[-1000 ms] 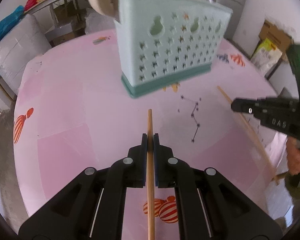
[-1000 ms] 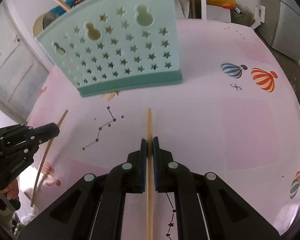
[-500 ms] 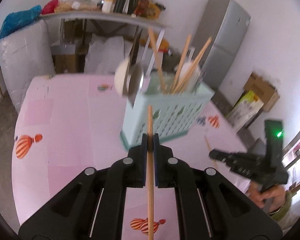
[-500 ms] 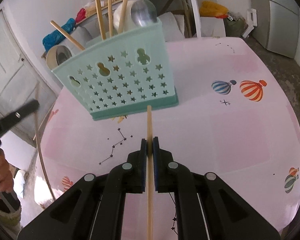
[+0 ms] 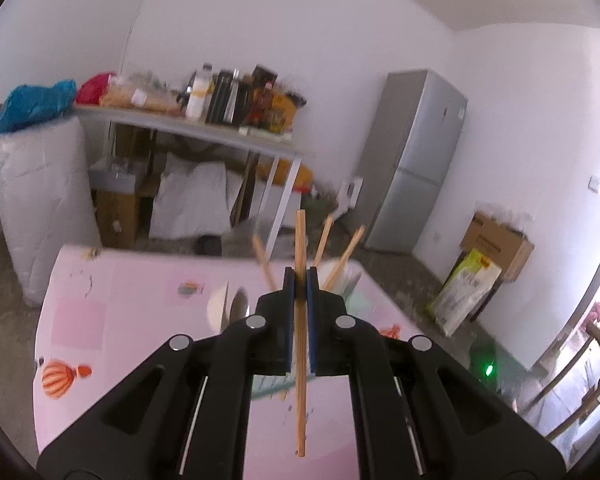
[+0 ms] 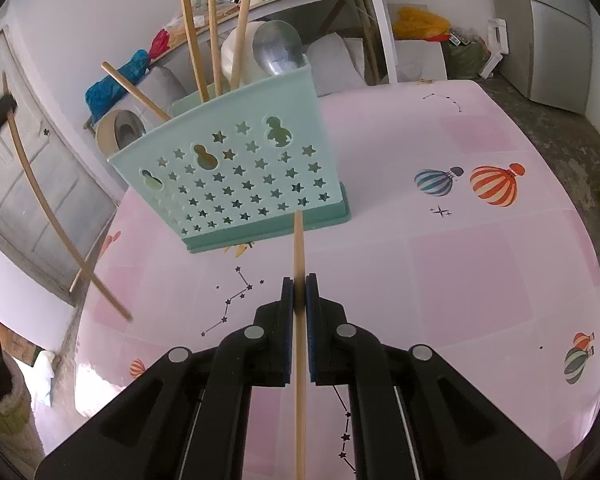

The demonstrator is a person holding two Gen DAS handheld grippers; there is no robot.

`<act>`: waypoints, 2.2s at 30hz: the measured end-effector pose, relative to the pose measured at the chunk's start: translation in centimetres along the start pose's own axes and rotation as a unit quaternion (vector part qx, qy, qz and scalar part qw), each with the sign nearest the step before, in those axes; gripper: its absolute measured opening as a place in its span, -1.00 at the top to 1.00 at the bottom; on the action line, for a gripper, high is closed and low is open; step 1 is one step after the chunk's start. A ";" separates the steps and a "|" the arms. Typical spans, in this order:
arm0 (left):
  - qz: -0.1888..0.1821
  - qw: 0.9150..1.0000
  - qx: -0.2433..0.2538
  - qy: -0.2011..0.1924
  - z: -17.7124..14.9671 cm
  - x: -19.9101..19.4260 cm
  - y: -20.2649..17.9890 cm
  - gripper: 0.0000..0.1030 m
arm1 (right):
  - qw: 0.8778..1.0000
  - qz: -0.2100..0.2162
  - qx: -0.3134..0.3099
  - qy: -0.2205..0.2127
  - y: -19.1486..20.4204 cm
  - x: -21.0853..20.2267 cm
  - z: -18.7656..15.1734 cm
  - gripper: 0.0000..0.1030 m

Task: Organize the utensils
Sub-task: 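Insert the chopstick into the holder with the left tool while the right tool lifts its chopstick, then insert the chopstick into the holder with the right tool and open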

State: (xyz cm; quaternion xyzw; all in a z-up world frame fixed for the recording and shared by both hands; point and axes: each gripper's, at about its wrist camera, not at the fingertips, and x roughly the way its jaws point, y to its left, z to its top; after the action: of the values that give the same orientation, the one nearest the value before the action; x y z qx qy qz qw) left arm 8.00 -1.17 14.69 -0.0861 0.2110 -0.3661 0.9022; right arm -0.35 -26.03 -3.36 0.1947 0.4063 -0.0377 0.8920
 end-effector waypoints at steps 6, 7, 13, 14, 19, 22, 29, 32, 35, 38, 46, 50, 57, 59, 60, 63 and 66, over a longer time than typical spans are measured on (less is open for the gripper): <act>-0.015 0.999 -0.010 -0.042 1.9 -0.2 -0.9 0.92 | 1.000 0.000 0.005 -0.004 -0.2 -0.1 0.1 0.88; -0.018 0.999 -0.011 -0.047 2.1 -0.2 -1.1 0.92 | 1.000 0.000 0.006 -0.005 -0.2 -0.2 0.1 0.88; -0.024 0.996 -0.012 -0.081 3.4 -0.3 -1.8 0.92 | 1.000 0.002 0.010 -0.009 -0.4 -0.4 0.3 0.88; -0.025 0.996 -0.012 -0.084 3.5 -0.4 -1.9 0.92 | 1.000 0.002 0.010 -0.010 -0.5 -0.4 0.3 0.88; -0.023 0.994 0.001 -0.109 4.3 -0.3 -2.7 0.92 | 1.000 0.005 0.011 -0.018 -0.5 -0.9 0.4 0.88; -0.018 0.992 0.011 -0.124 4.8 -0.2 -3.3 0.92 | 1.000 0.008 0.015 -0.026 -0.8 -1.3 0.5 0.88; -0.005 0.989 0.018 -0.149 6.2 1.1 -4.1 0.92 | 0.998 0.018 0.029 -0.045 -1.6 -2.4 0.9 0.88; 0.008 0.987 0.034 -0.155 6.1 2.0 -4.7 0.92 | 0.998 0.016 0.029 -0.048 -1.9 -2.6 0.9 0.88; 0.031 0.985 0.053 -0.161 5.7 3.3 -5.0 0.92 | 0.998 0.015 0.029 -0.050 -1.9 -2.8 0.9 0.88; 0.041 0.985 0.057 -0.155 5.1 4.9 -4.6 0.92 | 0.998 0.014 0.029 -0.052 -1.9 -3.0 0.8 0.88; 0.013 0.998 0.017 -0.054 2.6 9.1 -1.9 0.90 | 0.998 0.013 0.029 -0.053 -1.8 -3.2 0.7 0.88; 0.020 0.997 0.051 -0.056 1.0 7.9 -2.2 0.63 | 0.998 0.009 0.027 -0.055 -1.8 -3.4 0.9 0.88; 0.016 0.996 0.084 -0.037 -2.3 4.5 -3.0 0.24 | 0.997 0.004 0.030 -0.077 -1.6 -4.7 1.3 0.88; 0.010 0.996 0.086 -0.024 -3.3 3.5 -3.0 0.13 | 0.995 0.006 0.029 -0.091 -1.5 -5.4 1.6 0.88; 0.009 0.996 0.089 -0.018 -3.9 3.1 -3.0 0.08 | 0.994 0.011 0.027 -0.103 -1.4 -6.0 1.9 0.88; 0.013 0.995 0.100 0.014 -6.3 2.6 -3.2 -0.06 | 0.989 0.021 0.018 -0.148 -0.8 -8.0 2.9 0.88; 0.038 0.990 0.111 0.078 -9.6 3.6 -3.0 -0.10 | 0.982 0.025 0.008 -0.187 0.0 -9.8 4.2 0.88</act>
State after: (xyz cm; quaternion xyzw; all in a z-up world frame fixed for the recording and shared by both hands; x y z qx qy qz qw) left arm 4.17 -5.84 5.84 0.0514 0.2422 -0.3578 0.9004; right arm -3.90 -28.51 6.38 0.2018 0.2272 -0.0540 0.9512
